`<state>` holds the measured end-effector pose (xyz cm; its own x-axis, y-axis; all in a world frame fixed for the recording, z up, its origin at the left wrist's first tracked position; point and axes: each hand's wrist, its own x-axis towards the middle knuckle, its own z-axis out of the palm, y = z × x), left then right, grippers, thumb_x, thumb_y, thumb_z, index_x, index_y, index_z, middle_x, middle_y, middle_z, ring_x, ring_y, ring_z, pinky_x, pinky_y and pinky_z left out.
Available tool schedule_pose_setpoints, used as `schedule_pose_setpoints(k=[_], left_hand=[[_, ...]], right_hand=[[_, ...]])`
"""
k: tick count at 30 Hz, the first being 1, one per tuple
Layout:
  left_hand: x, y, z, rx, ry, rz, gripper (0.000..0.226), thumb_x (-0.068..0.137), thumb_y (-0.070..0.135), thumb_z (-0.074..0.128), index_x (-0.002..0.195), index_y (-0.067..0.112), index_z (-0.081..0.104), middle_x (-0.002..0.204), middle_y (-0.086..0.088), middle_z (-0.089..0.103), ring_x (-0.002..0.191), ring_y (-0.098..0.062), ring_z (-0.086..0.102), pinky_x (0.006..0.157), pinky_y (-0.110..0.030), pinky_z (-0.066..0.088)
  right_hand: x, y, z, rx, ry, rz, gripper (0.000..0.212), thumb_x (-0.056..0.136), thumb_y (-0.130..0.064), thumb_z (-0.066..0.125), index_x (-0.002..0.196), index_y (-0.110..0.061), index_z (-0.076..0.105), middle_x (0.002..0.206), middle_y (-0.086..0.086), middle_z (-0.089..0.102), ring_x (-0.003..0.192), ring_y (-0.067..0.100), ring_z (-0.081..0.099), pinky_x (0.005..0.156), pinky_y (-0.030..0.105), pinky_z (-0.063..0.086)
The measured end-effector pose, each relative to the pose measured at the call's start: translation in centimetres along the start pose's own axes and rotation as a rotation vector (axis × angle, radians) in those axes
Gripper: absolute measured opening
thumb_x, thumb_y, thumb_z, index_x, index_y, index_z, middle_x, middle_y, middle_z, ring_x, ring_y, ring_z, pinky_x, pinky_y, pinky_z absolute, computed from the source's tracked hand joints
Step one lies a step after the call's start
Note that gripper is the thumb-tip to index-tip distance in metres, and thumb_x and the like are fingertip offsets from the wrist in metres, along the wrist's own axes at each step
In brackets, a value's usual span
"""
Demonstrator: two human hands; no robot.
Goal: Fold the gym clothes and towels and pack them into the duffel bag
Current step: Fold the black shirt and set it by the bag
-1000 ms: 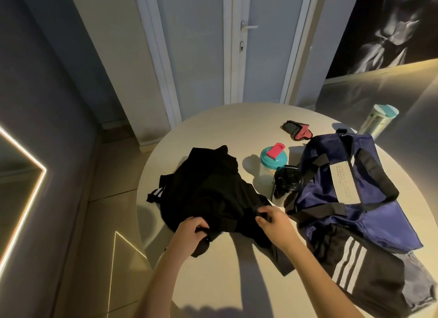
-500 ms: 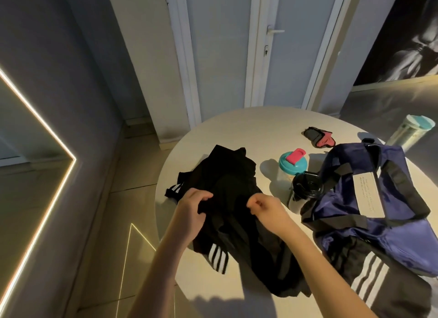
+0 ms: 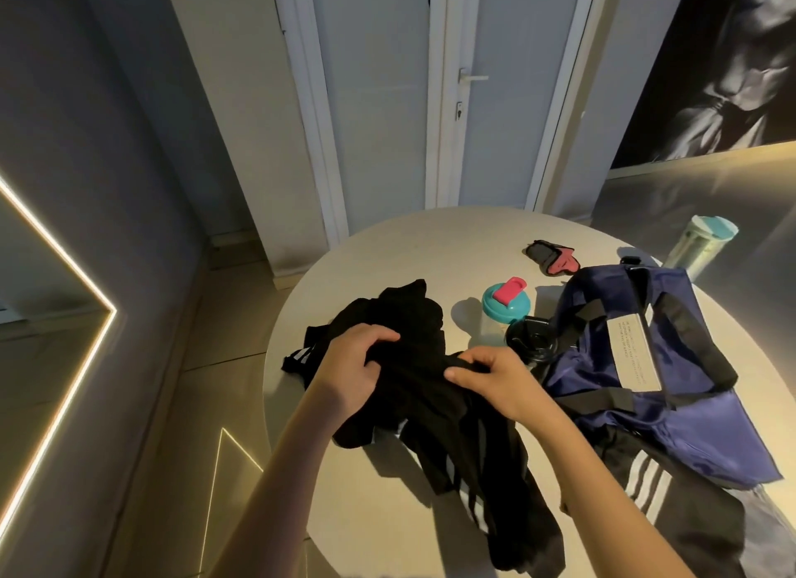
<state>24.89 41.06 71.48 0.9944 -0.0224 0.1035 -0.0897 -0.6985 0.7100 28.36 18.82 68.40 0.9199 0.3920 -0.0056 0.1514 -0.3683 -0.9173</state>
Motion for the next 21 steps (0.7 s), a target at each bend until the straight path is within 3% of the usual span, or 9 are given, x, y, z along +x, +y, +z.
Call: schedule_pose_setpoints(k=[2, 5, 8, 10, 14, 17, 19, 21], left_hand=[[0.0, 0.4, 0.8, -0.019, 0.001, -0.024, 0.039, 0.092, -0.002, 0.049, 0.122, 0.022, 0.058, 0.123, 0.007, 0.056, 0.116, -0.006, 0.051, 0.099, -0.017, 0.040], [0.5, 1.3, 1.4, -0.217, 0.014, -0.118, 0.032, 0.095, 0.006, 0.049, 0.117, 0.027, 0.059, 0.119, 0.008, 0.058, 0.112, -0.006, 0.053, 0.090, -0.014, 0.043], [1.0, 1.7, 1.4, -0.476, -0.021, -0.200, 0.029, 0.095, 0.010, 0.050, 0.109, 0.032, 0.062, 0.118, 0.009, 0.058, 0.114, -0.009, 0.053, 0.102, -0.034, 0.045], [1.3, 1.9, 1.4, -0.512, -0.054, -0.215, 0.029, 0.095, 0.010, 0.049, 0.108, 0.032, 0.063, 0.119, 0.007, 0.058, 0.115, -0.013, 0.053, 0.104, -0.040, 0.044], [1.5, 1.7, 1.5, -0.382, 0.043, -0.201, 0.033, 0.096, 0.008, 0.043, 0.109, 0.031, 0.062, 0.119, 0.011, 0.054, 0.117, -0.011, 0.048, 0.102, -0.028, 0.037], [1.3, 0.4, 0.5, -0.242, 0.029, -0.168, 0.038, 0.096, -0.001, 0.039, 0.106, 0.028, 0.062, 0.117, 0.011, 0.051, 0.116, -0.008, 0.044, 0.100, -0.024, 0.034], [1.1, -0.5, 0.0, -0.122, -0.061, -0.166, 0.042, 0.095, -0.004, 0.036, 0.099, 0.027, 0.064, 0.119, 0.008, 0.053, 0.116, -0.010, 0.045, 0.106, -0.028, 0.034], [0.9, -1.1, 0.1, 0.023, -0.131, -0.185, 0.042, 0.094, -0.004, 0.036, 0.093, 0.026, 0.065, 0.121, 0.002, 0.056, 0.119, -0.014, 0.047, 0.110, -0.032, 0.032]], right_hand=[[-0.7, 0.0, -0.8, 0.019, 0.052, -0.005, 0.009, 0.084, -0.024, 0.068, 0.077, -0.019, 0.069, 0.072, -0.005, 0.066, 0.070, 0.003, 0.061, 0.068, 0.016, 0.048], [-1.9, 0.1, -1.7, 0.062, 0.139, 0.004, 0.010, 0.087, -0.019, 0.065, 0.078, -0.019, 0.070, 0.076, -0.002, 0.068, 0.071, 0.001, 0.061, 0.068, 0.012, 0.047], [-2.9, 0.7, -2.3, 0.088, 0.254, 0.046, 0.011, 0.087, -0.016, 0.064, 0.080, -0.019, 0.071, 0.080, -0.005, 0.069, 0.075, 0.000, 0.062, 0.070, 0.012, 0.047], [-3.4, 1.0, -2.4, 0.119, 0.344, 0.074, 0.011, 0.086, -0.014, 0.066, 0.078, -0.019, 0.071, 0.079, -0.007, 0.070, 0.076, 0.000, 0.062, 0.071, 0.013, 0.047], [-4.2, 2.3, -3.6, 0.186, 0.625, 0.173, 0.008, 0.086, -0.013, 0.066, 0.084, -0.017, 0.072, 0.085, -0.004, 0.070, 0.086, 0.010, 0.063, 0.082, 0.026, 0.048], [-5.2, 3.3, -5.5, 0.152, 0.786, 0.256, 0.007, 0.088, -0.015, 0.062, 0.085, -0.015, 0.068, 0.084, 0.003, 0.067, 0.083, 0.017, 0.060, 0.077, 0.031, 0.046], [-5.8, 4.2, -6.5, 0.018, 0.811, 0.361, 0.010, 0.091, -0.015, 0.055, 0.089, -0.009, 0.063, 0.082, 0.010, 0.063, 0.078, 0.022, 0.056, 0.071, 0.031, 0.042], [-6.2, 5.4, -6.7, -0.177, 0.731, 0.501, 0.014, 0.093, -0.015, 0.051, 0.096, -0.006, 0.062, 0.086, 0.015, 0.062, 0.077, 0.028, 0.056, 0.070, 0.034, 0.043]])
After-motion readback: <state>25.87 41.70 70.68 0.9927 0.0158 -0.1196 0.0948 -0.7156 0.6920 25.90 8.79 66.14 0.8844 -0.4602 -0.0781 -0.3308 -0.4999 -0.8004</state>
